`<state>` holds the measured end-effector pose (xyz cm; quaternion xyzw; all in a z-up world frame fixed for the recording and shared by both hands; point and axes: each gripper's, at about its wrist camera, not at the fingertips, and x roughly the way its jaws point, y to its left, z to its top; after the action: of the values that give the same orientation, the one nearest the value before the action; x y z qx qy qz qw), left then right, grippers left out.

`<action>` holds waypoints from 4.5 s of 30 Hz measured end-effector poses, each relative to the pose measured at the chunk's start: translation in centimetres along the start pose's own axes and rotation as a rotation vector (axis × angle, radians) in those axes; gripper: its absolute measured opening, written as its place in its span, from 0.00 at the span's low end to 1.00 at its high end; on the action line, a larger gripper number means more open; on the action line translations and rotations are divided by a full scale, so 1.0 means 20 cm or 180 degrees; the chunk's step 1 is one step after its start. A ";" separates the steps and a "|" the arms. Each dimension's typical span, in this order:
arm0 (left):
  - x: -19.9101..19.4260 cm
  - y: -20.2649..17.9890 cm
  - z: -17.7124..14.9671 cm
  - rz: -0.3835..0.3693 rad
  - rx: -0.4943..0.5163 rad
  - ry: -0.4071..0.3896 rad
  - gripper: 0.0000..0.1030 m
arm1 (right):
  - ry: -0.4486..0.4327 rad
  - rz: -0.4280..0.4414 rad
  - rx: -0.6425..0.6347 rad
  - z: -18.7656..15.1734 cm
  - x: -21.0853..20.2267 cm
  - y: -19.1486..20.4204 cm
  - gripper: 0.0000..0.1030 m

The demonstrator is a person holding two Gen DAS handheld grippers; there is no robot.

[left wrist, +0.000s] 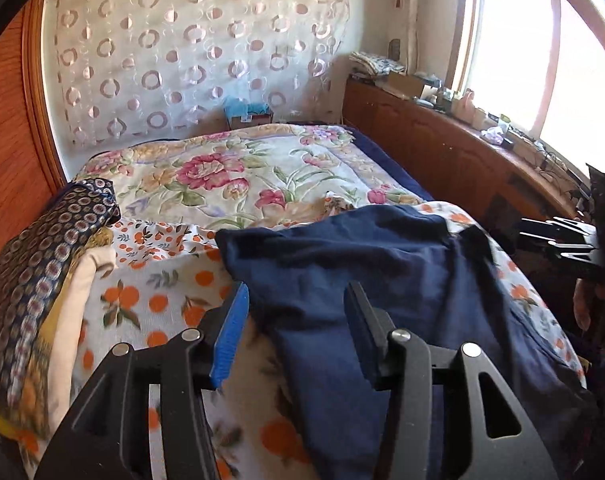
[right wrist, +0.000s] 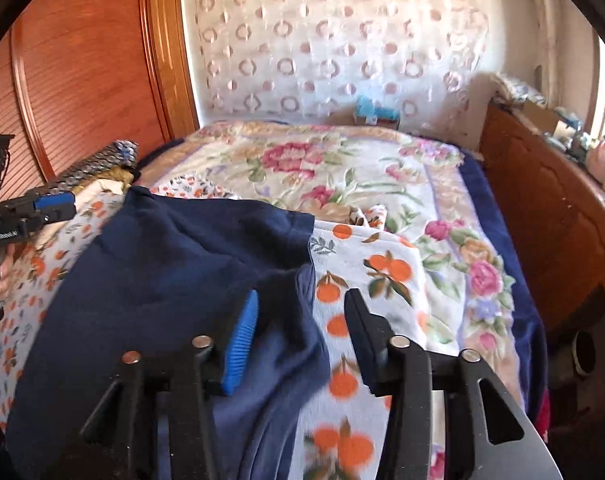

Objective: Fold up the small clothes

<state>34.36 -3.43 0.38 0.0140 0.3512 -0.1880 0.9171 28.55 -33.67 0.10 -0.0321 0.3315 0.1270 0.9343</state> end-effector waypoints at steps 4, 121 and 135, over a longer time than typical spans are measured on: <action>-0.12 -0.12 -0.10 -0.0019 0.0031 0.0034 0.49 | 0.0015 -0.0051 0.0083 -0.17 -0.21 0.05 0.48; -0.71 -0.37 -0.26 -0.0357 0.0289 -0.0515 0.03 | -0.0536 -0.0137 -0.0165 -0.32 -0.66 0.21 0.06; -0.25 -0.09 0.13 -0.0056 0.0123 -0.0526 0.03 | -0.0463 -0.0269 -0.0135 0.02 -0.21 0.11 0.06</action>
<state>32.03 -3.76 5.82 0.0130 0.2707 -0.2032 0.9409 25.08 -32.40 3.02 -0.0566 0.2583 0.0965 0.9596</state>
